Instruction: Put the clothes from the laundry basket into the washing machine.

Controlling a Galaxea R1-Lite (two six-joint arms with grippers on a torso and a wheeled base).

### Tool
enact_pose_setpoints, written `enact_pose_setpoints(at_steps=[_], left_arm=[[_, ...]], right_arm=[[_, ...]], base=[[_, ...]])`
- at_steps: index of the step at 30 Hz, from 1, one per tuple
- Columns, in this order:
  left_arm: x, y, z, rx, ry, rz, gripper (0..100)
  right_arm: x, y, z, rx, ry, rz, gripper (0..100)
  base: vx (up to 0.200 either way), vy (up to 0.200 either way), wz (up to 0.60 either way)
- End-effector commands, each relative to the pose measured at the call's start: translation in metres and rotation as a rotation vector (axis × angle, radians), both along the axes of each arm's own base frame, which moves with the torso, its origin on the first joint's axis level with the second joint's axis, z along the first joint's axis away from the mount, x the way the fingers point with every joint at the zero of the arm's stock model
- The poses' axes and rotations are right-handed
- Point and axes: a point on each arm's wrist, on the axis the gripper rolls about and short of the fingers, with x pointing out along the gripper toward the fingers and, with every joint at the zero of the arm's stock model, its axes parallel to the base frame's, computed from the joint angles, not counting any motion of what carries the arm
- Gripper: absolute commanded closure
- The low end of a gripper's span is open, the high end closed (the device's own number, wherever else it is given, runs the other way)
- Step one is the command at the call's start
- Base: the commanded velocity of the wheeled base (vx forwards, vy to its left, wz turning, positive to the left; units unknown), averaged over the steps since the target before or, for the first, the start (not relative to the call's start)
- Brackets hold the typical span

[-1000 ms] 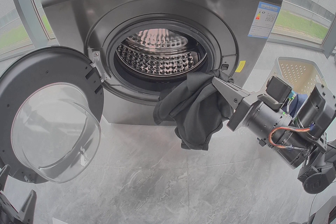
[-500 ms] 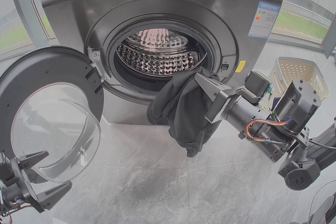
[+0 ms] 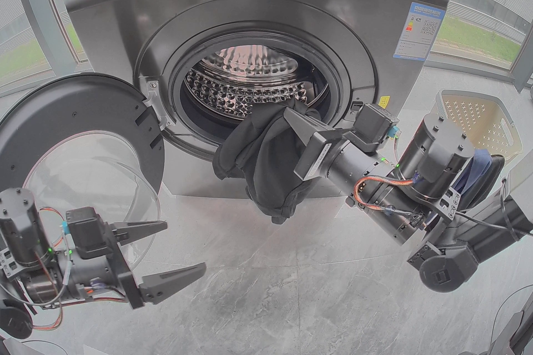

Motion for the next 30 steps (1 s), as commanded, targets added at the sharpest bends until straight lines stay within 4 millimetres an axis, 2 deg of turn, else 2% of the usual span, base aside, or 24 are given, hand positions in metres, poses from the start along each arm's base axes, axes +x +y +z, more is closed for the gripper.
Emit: enact_pose_setpoints(at_steps=[1,5,9,18,30], left_arm=[[0.044,-0.039,-0.024,-0.008,0.106,-0.050,0],[0.056,-0.052,-0.028,-0.036,0.114,-0.063,0],[0.073,-0.074,-0.044,-0.034,0.123,-0.053,0],[0.102,-0.101,-0.059,-0.130,0.053,-0.007,0],[0.118,-0.111,-0.058,-0.164,0.029,0.028,0]], right_arm=[[0.010,0.009,-0.004,0.001,-0.002,0.001,100],[0.010,0.009,-0.003,0.003,-0.004,0.000,100],[0.011,0.008,-0.003,0.008,-0.006,-0.003,100],[0.008,0.008,-0.001,0.012,-0.007,-0.003,100],[0.006,0.010,-0.002,0.011,-0.005,0.002,100]], base=[[0.000,0.000,0.00],[0.000,0.000,0.00],[0.000,0.000,0.00],[0.000,0.000,0.00],[0.000,0.000,0.00]])
